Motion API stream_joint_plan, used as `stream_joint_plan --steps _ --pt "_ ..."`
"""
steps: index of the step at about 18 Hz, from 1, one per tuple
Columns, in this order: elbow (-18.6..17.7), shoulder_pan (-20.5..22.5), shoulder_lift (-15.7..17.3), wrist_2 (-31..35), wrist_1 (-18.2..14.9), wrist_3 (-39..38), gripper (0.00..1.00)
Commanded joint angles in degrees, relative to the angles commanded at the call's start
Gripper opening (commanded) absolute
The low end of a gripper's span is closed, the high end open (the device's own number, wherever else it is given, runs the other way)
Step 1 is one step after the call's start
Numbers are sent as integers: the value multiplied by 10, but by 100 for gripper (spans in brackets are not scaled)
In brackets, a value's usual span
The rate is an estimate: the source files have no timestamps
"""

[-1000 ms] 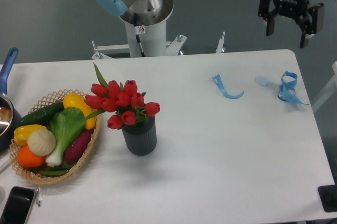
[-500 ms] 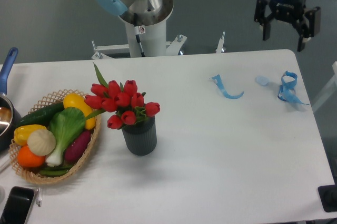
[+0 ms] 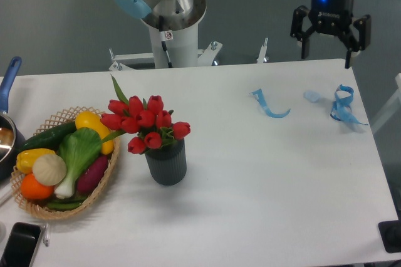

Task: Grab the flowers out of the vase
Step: 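Move the open gripper toward the red tulips in the black vase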

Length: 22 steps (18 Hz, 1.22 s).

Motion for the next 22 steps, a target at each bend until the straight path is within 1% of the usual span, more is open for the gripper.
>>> stream_joint_plan --steps 2,3,5,7,10,12,14,18,19,22 --pt "-9 -2 2 0 18 -14 100" --pt "-16 -2 3 0 30 -33 100" --pt "-32 -4 4 -1 64 -67 100" --pt "-49 -13 5 -4 90 -94 100" --pt "-50 -31 4 -4 95 -166 100" --pt "-50 -49 -4 -4 95 -193 100" --pt "-52 -67 -15 -4 94 -197 100" --pt "-68 -87 -16 -11 95 -197 100" --pt "-70 -97 -17 -28 95 -197 100" --pt "-84 -100 -22 -107 98 -196 100"
